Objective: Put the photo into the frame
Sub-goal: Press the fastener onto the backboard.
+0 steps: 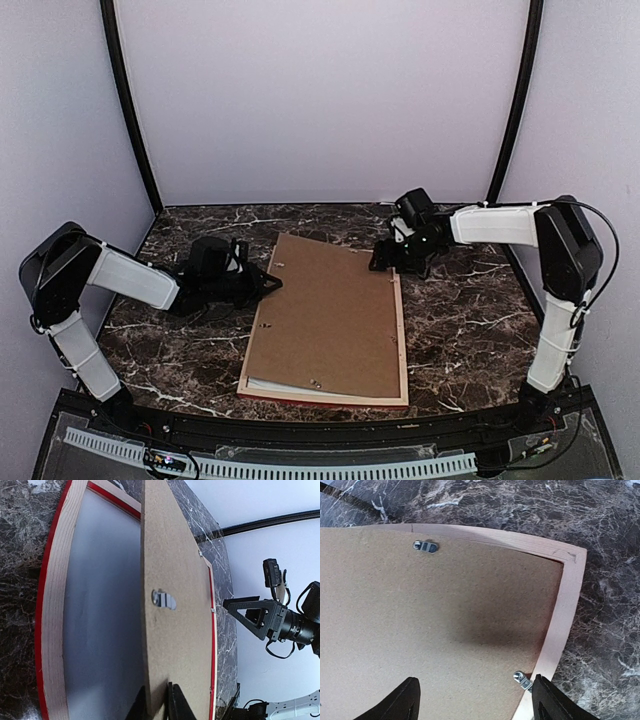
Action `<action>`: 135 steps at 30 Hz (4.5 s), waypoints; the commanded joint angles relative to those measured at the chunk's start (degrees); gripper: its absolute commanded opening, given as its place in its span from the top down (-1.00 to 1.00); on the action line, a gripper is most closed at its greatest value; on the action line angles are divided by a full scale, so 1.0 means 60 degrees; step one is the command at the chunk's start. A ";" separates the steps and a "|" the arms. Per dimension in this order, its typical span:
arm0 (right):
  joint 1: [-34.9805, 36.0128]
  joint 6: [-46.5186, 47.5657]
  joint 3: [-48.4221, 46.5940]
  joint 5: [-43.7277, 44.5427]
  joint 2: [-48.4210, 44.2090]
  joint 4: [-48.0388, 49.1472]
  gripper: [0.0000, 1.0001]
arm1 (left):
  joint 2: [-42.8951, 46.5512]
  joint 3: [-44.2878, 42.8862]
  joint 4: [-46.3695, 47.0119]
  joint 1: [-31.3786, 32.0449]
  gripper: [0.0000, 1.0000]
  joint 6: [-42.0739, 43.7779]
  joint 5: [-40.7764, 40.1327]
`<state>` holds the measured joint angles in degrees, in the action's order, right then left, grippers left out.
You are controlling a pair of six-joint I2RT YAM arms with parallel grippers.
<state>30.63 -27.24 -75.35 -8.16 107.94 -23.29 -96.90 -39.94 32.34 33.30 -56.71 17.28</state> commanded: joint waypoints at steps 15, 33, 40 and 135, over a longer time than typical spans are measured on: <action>-0.0154 0.0148 0.0573 -0.0599 0.0348 0.0382 -0.47 | -0.0010 -0.0067 -0.0952 0.0036 0.78 0.0633 -0.0819; -0.0154 -0.0953 0.1367 -0.1553 -0.0112 0.0740 -0.35 | 0.0024 -0.0080 -0.1178 0.0056 0.77 0.0618 -0.1092; -0.0158 -0.1334 0.1616 -0.2057 -0.0122 0.1184 -0.33 | -0.0038 -0.0077 -0.1169 0.0086 0.70 0.0604 -0.1060; 0.2479 -0.0348 -0.0155 -0.1638 0.0452 0.1380 -0.40 | -0.1791 -0.2395 -0.4203 0.0923 -0.01 0.2401 -0.0529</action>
<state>44.36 -27.94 -75.66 -15.09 107.33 -17.96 -105.95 -54.46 11.94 37.52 -43.86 12.88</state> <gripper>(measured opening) 0.702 0.505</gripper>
